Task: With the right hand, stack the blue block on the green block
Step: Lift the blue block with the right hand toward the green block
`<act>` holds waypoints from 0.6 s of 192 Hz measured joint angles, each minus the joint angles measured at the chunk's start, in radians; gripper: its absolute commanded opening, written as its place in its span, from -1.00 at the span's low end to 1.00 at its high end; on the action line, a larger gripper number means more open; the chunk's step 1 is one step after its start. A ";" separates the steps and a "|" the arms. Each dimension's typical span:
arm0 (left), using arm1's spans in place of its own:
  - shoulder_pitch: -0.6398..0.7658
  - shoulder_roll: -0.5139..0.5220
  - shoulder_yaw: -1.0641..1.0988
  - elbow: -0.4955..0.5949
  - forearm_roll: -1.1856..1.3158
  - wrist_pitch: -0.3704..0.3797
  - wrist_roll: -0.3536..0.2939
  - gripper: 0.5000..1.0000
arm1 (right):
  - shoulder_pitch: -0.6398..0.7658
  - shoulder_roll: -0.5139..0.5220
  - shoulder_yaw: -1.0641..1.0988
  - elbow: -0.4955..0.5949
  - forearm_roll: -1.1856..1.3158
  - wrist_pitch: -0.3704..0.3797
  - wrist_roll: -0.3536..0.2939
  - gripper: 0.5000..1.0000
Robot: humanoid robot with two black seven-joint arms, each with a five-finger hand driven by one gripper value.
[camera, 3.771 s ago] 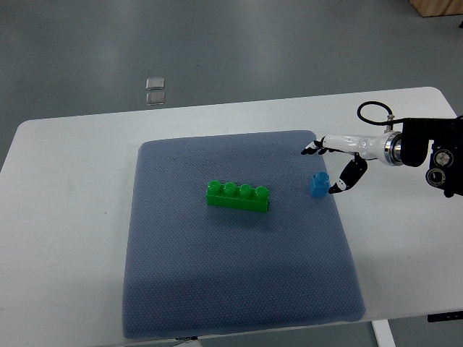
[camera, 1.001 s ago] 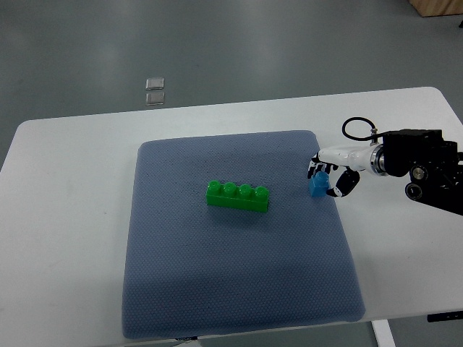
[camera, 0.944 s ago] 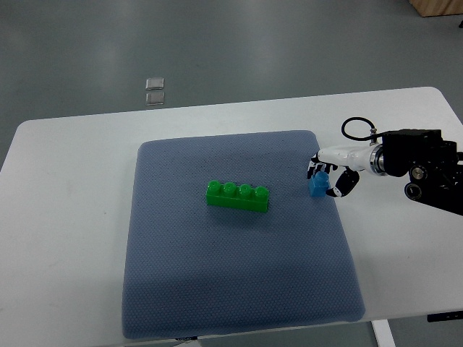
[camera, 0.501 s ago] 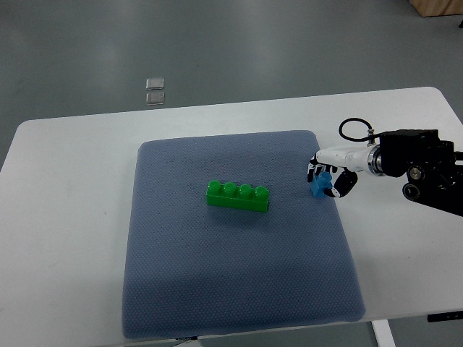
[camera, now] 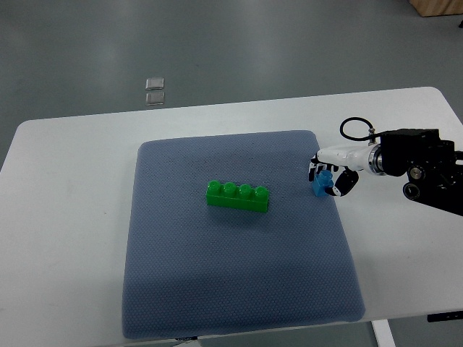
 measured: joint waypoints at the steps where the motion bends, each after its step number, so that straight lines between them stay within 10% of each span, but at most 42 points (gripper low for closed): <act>1: 0.000 0.000 0.000 0.000 0.000 0.000 0.000 1.00 | 0.000 0.000 0.000 0.000 0.000 0.000 0.000 -0.52; 115: 0.000 0.000 0.000 0.000 0.000 0.000 0.000 1.00 | 0.021 0.022 0.008 -0.001 -0.003 -0.014 0.006 -0.79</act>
